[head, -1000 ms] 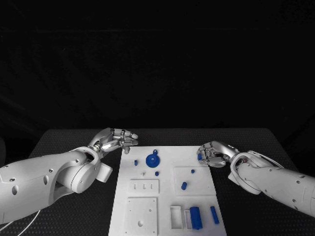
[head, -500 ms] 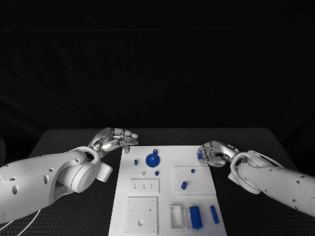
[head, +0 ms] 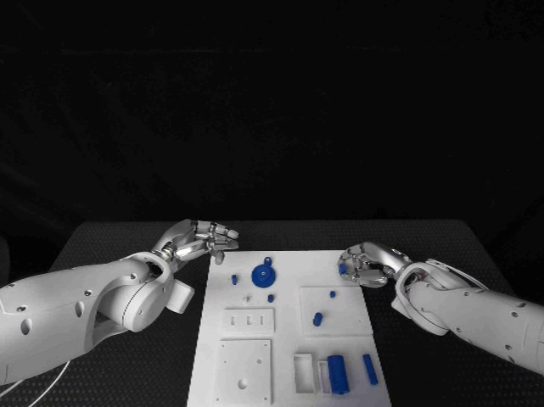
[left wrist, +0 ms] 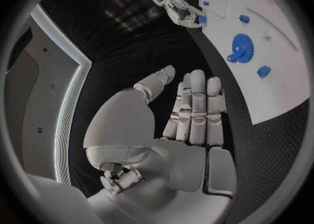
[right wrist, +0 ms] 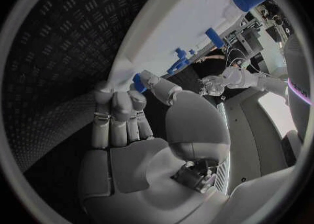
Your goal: Assemble the parts on the task board
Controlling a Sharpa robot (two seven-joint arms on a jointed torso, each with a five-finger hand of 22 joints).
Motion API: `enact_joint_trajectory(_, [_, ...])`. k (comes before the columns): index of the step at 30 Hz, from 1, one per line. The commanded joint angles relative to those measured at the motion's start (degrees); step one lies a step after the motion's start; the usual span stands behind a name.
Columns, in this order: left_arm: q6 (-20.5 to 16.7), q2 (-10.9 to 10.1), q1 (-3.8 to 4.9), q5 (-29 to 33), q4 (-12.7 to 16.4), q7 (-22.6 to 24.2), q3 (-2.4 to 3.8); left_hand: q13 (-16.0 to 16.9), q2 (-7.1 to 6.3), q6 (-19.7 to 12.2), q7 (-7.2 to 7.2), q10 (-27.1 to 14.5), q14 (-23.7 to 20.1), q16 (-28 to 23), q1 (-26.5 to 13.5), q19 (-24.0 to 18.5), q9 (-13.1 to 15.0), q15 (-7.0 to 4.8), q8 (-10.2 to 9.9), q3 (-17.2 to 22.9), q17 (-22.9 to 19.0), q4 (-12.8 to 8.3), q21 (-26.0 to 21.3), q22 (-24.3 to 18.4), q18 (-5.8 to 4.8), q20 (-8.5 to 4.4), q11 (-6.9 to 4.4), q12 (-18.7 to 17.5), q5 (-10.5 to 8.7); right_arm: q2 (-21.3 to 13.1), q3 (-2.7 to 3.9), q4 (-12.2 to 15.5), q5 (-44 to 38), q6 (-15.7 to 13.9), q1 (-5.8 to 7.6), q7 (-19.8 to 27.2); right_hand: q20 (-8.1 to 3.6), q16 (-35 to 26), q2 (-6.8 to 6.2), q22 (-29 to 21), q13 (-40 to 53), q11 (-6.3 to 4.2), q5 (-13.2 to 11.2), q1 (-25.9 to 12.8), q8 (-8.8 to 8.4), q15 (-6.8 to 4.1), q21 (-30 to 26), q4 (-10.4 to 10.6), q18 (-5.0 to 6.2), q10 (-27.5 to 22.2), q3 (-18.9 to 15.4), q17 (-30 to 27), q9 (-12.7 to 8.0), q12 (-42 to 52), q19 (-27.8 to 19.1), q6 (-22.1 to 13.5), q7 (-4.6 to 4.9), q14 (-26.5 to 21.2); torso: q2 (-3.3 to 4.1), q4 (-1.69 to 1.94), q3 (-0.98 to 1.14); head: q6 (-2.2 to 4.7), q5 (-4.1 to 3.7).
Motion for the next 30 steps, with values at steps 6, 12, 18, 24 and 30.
enact_joint_trajectory(6, [1.9, 0.3, 0.04, -0.8, 0.1, -0.6, 0.06, 0.6, 0.49, 1.2, -0.49, 1.6, -0.2, 0.2, -1.5, 0.0, 0.4, -0.45, 0.4, -0.6, -0.3, 1.1, 0.2, -0.2, 1.55, -0.44, -0.21, 0.6, -0.28, -1.3, 0.03, 2.9, -1.4, -3.2, 0.14, -3.7, -0.54, 0.2, -0.1, 1.0, 0.1, -1.78, -0.3, -0.6, 0.52, -0.5, 0.4, -0.6, 3.16, -0.5, 0.5, 0.1, 0.3, 0.4, 0.6, 8.8, -1.49, 0.4, -0.06, -0.1, -0.04, 0.27, -0.12])
enact_joint_trajectory(12, [4.0, 0.2, 0.16, -2.5, 0.5, -4.2, 0.13, 1.3, 0.93, 2.8, -1.19, 3.7, -0.2, 0.3, -3.7, -0.1, 0.7, -1.1, 1.0, -1.2, -0.5, 2.7, 0.3, -0.3, 1.29, -0.91, -1.0, 1.6, -0.66, -1.8, 0.18, 6.0, -6.3, -3.1, 1.54, -8.9, -0.7, 0.3, -0.46, 0.9, 0.2, -2.02, -0.2, -0.9, 0.82, -0.72, 0.5, -0.8, 3.16, 0.3, 0.7, 0.1, 0.5, 0.6, 1.0, 9.4, -1.74, 0.6, -0.21, -0.28, -0.06, 0.6, -0.02])
enact_joint_trajectory(18, [7.0, 0.7, 0.82, -4.1, 0.6, -10.9, 1.1, 2.8, 0.85, 4.3, -1.81, 7.2, 0.2, 0.7, -7.7, 0.1, 0.8, -2.09, 1.1, -2.1, -0.7, 5.8, 0.5, -0.6, 1.02, -1.62, -2.46, 3.4, -2.41, -1.4, 0.22, 10.2, -12.8, -0.6, 3.81, -14.6, -0.85, 0.3, -0.69, 0.9, 0.1, -2.12, -0.2, -1.0, 0.93, -0.81, 0.6, -0.9, 3.16, 0.6, 1.0, 0.2, 0.5, 0.6, 1.3, 9.7, -1.84, 0.8, -0.78, -0.55, -0.07, 0.86, 0.28])
enact_joint_trajectory(24, [9.7, 2.3, 2.17, -5.9, 0.8, -18.2, 1.12, 5.1, 0.64, 5.3, -2.36, 9.9, 1.2, 2.7, -11.5, 0.5, 0.7, -3.24, 0.9, -2.9, 0.0, 9.5, 1.0, -0.7, 0.78, -2.64, -3.82, 5.4, -4.09, 0.4, 0.22, 13.5, -16.9, 1.9, 6.07, -19.5, -0.92, 0.3, -0.86, 0.8, 0.1, -2.17, -0.2, -1.0, 0.99, -0.84, 0.6, -1.0, 3.16, 0.9, 1.3, 0.2, 0.6, 0.6, 1.5, 9.8, -1.9, 0.9, -1.57, -0.64, -0.24, 1.13, 0.95])
enact_joint_trajectory(30, [11.0, 4.4, 3.24, -8.1, 0.3, -24.4, 1.11, 7.1, -0.66, 4.8, -2.49, 10.8, 1.9, 5.3, -13.3, 1.3, 0.4, -4.05, 0.0, -3.7, 1.0, 11.6, 1.9, -0.6, 0.59, -3.56, -4.31, 7.2, -4.4, 2.7, 0.22, 16.1, -19.0, 2.8, 7.01, -22.1, -0.91, 0.3, -1.02, 0.8, 0.1, -2.19, -0.2, -1.1, 0.99, -0.85, 0.6, -1.0, 3.16, 1.0, 1.6, 0.2, 0.6, 0.6, 1.6, 9.9, -1.92, 1.0, -2.35, -0.51, -0.44, 1.18, 1.45])
